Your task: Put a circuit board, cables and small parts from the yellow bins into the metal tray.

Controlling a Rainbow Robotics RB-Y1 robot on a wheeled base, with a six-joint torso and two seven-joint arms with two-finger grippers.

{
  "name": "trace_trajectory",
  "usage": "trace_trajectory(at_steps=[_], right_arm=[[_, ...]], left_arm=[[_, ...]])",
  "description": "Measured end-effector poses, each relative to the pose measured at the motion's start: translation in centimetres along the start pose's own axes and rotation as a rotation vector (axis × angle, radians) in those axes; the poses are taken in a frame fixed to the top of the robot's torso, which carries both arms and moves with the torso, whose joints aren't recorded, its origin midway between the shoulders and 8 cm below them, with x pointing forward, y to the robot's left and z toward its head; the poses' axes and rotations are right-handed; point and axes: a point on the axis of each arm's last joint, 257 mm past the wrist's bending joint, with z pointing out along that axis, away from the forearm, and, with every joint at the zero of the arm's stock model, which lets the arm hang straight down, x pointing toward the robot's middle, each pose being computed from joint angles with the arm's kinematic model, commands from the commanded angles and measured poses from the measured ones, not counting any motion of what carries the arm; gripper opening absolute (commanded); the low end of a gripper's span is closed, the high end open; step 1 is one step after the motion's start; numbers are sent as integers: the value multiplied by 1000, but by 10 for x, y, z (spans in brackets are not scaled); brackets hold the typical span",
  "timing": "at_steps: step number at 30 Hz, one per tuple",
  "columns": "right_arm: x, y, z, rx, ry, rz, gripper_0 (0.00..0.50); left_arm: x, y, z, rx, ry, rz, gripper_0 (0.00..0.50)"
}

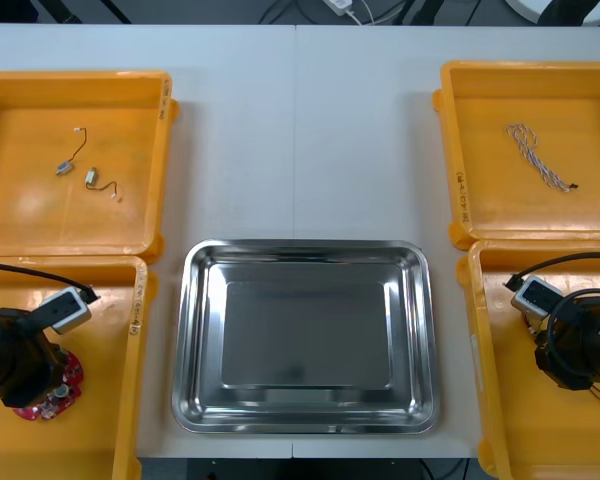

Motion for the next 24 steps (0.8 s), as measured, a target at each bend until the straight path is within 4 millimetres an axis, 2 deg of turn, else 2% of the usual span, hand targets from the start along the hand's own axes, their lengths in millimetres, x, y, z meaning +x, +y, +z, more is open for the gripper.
trace_trajectory(at_steps=[2,10,19,24], right_arm=[[0,0,0,1,0,0,0],[6,1,-3,-12,45,-8,0],[21,14,-20,-113,136,20,0],[19,9,-36,-130,147,33,0]], left_arm=[[4,0,-5,18,16,-18,0],[8,23,-27,-4,59,-39,0],[-7,40,-53,-14,78,-23,0],[-16,49,-73,-21,86,-12,0]])
